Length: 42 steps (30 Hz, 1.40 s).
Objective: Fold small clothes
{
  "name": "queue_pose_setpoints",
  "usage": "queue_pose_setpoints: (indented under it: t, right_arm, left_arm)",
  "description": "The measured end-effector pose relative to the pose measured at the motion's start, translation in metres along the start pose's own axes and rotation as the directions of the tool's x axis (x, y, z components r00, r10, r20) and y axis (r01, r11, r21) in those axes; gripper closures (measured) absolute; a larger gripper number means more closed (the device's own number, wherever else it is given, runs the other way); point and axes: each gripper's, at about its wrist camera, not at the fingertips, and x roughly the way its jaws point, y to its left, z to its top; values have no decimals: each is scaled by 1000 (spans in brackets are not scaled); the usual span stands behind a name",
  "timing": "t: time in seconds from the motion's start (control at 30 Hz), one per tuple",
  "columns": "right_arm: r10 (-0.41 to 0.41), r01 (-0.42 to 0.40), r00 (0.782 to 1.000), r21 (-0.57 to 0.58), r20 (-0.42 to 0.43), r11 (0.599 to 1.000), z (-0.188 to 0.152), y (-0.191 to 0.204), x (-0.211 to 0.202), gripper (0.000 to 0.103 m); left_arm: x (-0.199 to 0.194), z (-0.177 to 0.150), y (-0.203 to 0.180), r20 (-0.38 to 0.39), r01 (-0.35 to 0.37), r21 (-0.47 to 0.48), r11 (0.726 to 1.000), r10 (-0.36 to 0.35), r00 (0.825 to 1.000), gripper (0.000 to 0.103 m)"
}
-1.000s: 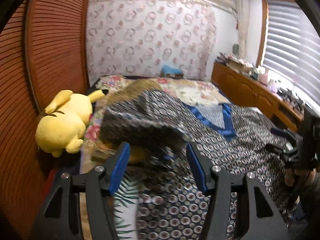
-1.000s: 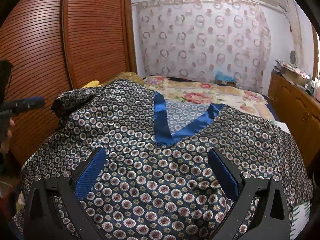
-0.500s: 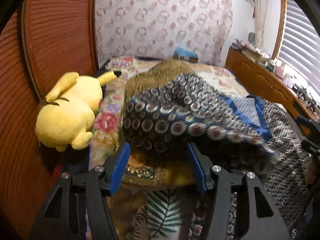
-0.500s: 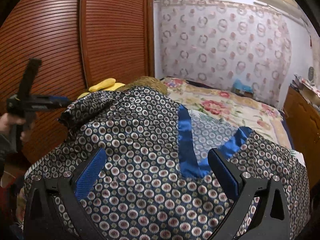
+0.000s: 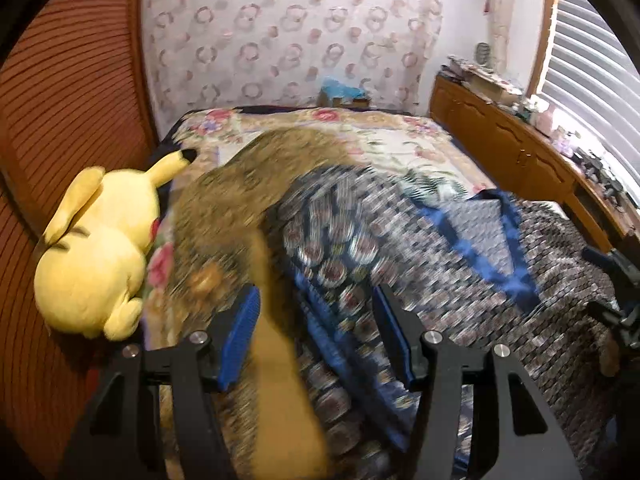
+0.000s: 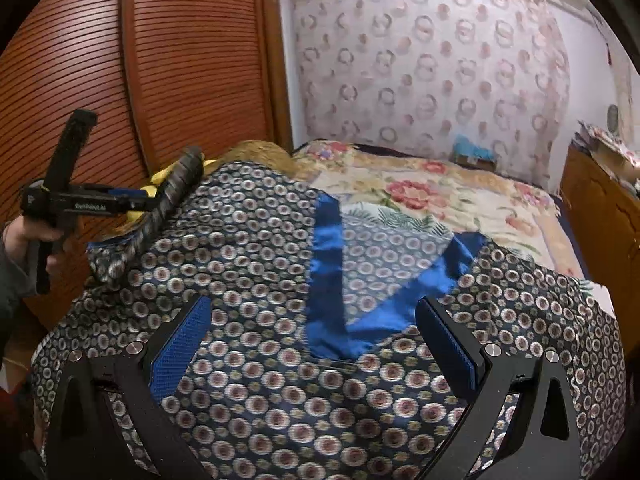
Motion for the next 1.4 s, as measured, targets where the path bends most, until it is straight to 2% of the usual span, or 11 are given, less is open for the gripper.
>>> queue_pose_setpoints:
  t: [0.2, 0.3, 0.57, 0.7, 0.77, 0.83, 0.97, 1.13, 1.2, 1.27, 1.4]
  right_arm:
    - [-17, 17, 1000, 31, -4, 999, 0, -23, 1, 0]
    - [-19, 20, 1000, 37, -8, 999, -1, -28, 2, 0]
    - [-1, 2, 1000, 31, -13, 1000, -3, -28, 6, 0]
    - [9, -8, 1000, 23, -13, 1000, -2, -25, 6, 0]
    - [13, -13, 1000, 21, -12, 1000, -2, -24, 5, 0]
    - [15, -15, 1000, 20, -10, 1000, -2, -24, 2, 0]
    - [14, -14, 1000, 29, -7, 999, -4, -29, -3, 0]
    - [10, -10, 1000, 49, -4, 999, -6, -37, -6, 0]
    - [11, -11, 1000, 59, -4, 998, -7, -40, -6, 0]
    - [11, -11, 1000, 64, -4, 998, -7, -42, -6, 0]
    - [15, -15, 1000, 74, -6, 997, -9, -43, -4, 0]
  left_arm:
    - [15, 19, -32, -43, 48, 57, 997, -45, 998, 45]
    - [15, 19, -38, -43, -2, 85, 996, 6, 999, 45]
    - [14, 14, -18, -38, -25, 39, 999, 26, 999, 46]
    - [23, 15, -6, -58, -17, -2, 1000, 17, 998, 58]
    - [26, 14, -5, -70, 8, -13, 1000, -9, 998, 74]
    - [27, 12, -9, -74, 8, -1, 1000, -8, 997, 88]
    - [27, 10, -22, -78, -6, 55, 998, 11, 997, 101]
    - [16, 15, -24, -35, -43, 61, 997, 45, 998, 101]
    - [14, 17, -20, -31, -74, 59, 995, 76, 997, 96]
    - [17, 17, -14, -47, -86, 52, 995, 89, 995, 81]
    - [35, 12, -3, -107, -93, 38, 995, 96, 990, 77]
